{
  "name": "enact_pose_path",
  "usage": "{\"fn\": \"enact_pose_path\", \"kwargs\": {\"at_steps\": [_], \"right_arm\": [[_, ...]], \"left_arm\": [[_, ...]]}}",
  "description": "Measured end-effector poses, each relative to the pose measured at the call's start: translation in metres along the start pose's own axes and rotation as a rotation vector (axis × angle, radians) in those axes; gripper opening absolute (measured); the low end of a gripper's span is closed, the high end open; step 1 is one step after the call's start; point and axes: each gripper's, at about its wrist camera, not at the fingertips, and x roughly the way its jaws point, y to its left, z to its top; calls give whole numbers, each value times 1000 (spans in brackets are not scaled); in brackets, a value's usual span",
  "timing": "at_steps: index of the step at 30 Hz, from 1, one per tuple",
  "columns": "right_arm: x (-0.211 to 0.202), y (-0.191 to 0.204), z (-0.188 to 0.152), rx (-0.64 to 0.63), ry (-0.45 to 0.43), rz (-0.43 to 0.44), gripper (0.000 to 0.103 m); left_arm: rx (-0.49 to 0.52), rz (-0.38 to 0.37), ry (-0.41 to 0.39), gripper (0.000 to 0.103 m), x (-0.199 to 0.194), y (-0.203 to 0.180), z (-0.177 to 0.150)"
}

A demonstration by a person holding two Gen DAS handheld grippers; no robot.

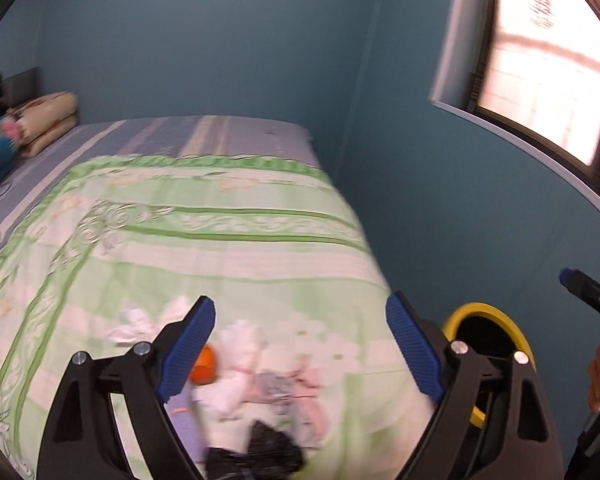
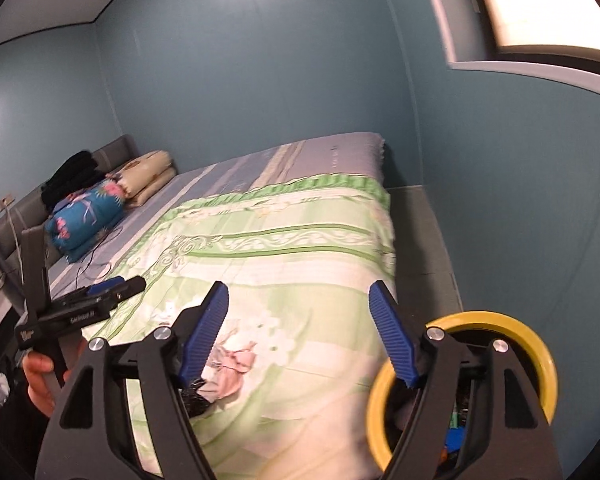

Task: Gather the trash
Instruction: 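Move both tools back over the remaining trash on the bed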

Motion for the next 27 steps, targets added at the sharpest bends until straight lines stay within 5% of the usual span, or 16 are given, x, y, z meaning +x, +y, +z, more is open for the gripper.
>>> {"fn": "enact_pose_path", "kwargs": {"at_steps": [12,27], "right_arm": [[51,65,-14,-71,88,90,70],[122,102,-50,-114,231,125,70]], "left_arm": [[-97,149,31,85,3,96,-11],[-190,197,130,85,52,169,-43]]}}
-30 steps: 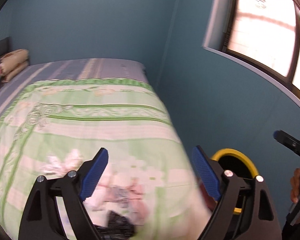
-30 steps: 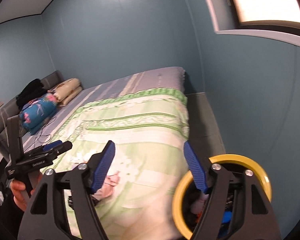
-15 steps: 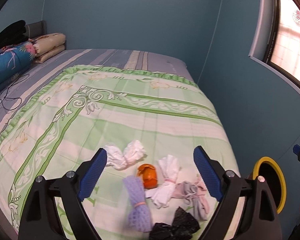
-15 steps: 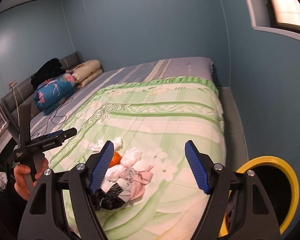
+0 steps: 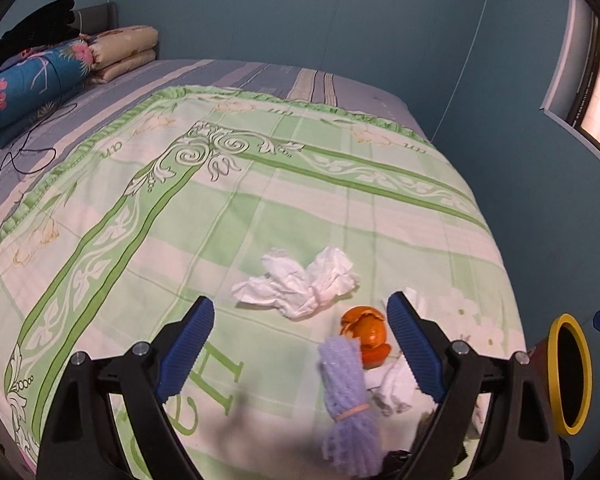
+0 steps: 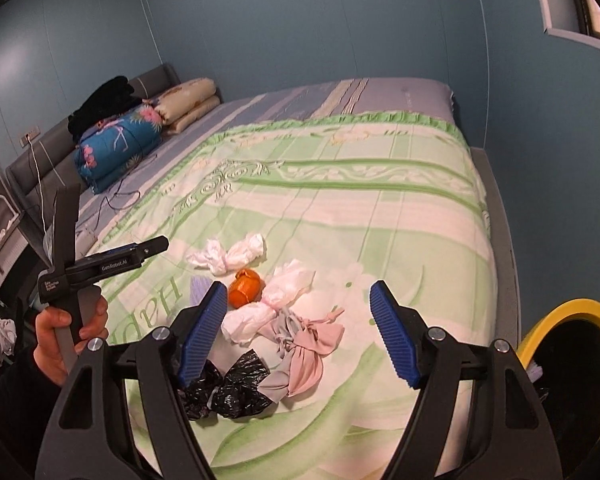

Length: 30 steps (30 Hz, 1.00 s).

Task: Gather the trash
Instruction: 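Move both tools back over the remaining trash on the bed, then grasp the white tissue with the left tool while the right tool grasps the pink cloth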

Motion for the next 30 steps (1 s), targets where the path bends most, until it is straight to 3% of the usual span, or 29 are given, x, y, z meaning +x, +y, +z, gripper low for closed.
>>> {"fn": "enact_pose_path", "kwargs": {"at_steps": [16,30], "right_arm": [[75,16,-34,-66,128,-19,70],[108,8,-52,-65,225,-92,70]], "left_arm": [[-81,20,99,85,81,35,-4],[-49,47,139,85,117,20,1]]}}
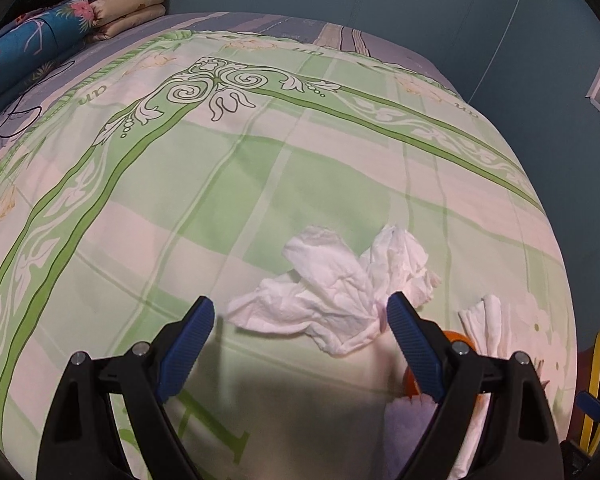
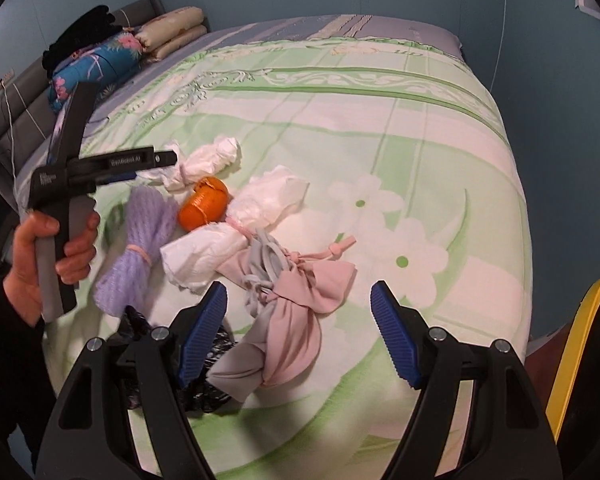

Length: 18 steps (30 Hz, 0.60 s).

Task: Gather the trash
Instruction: 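Grasp the white tissue with the left tool while the right tool grasps the pink cloth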

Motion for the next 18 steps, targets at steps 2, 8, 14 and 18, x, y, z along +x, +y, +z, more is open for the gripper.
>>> {"fn": "enact_pose_path", "kwargs": {"at_steps": [2,8,14,18], "right_arm": [[4,-1,-1,6,14,-2,70],[20,-5,-3,15,63,5,70],[35,0,-8,-4,110,3,62],[39,1,-8,-20,112,-17,53]], "left_arm": [[3,3,2,85,3,-3,1],[29,9,17,77,14,-13,2],[42,12,26,65,20,-20,2],[56,10,24,49,20,-23,3]]}}
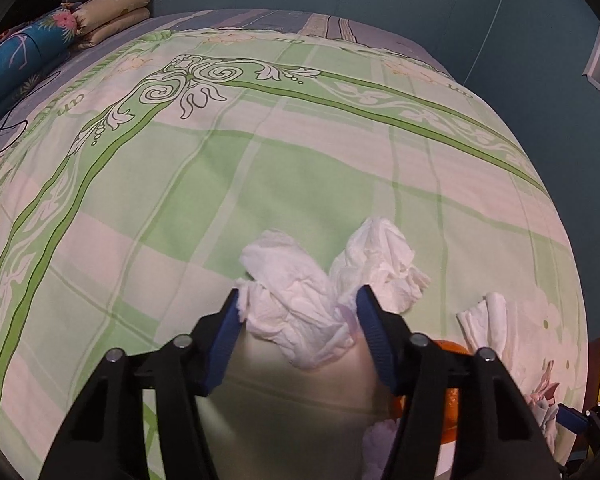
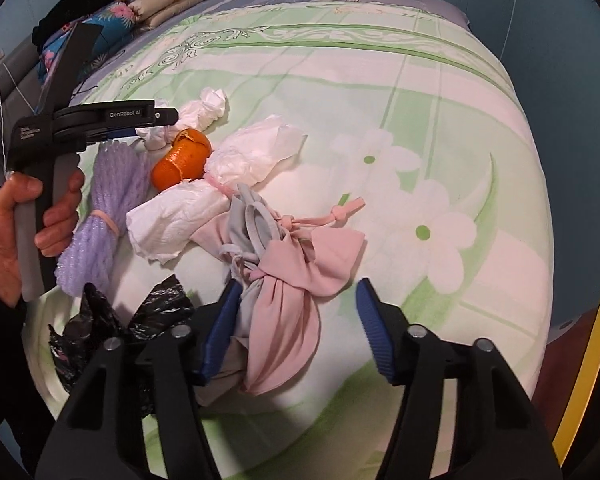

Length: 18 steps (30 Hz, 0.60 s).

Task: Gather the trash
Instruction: 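Grasp the white tissue with the left tool while the right tool grasps the pink cloth, then lift and carry the tissue and pink cloth over the yellow bin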

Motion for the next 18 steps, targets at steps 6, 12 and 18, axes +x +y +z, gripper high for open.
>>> {"fn": "enact_pose_path", "kwargs": {"at_steps": [6,12,18], "right_arm": [[2,-2,-1,-3,-1,30,39],[2,-2,-2,-9,0,61,23],[-13,-15,-4,55,-42,125,19]], "left_arm": [[-12,-9,-10,26,-6,-2,1],[-27,-3,-24,13,-13,-1,0],[-81,-26,-34,5,-30,13,-2]]}}
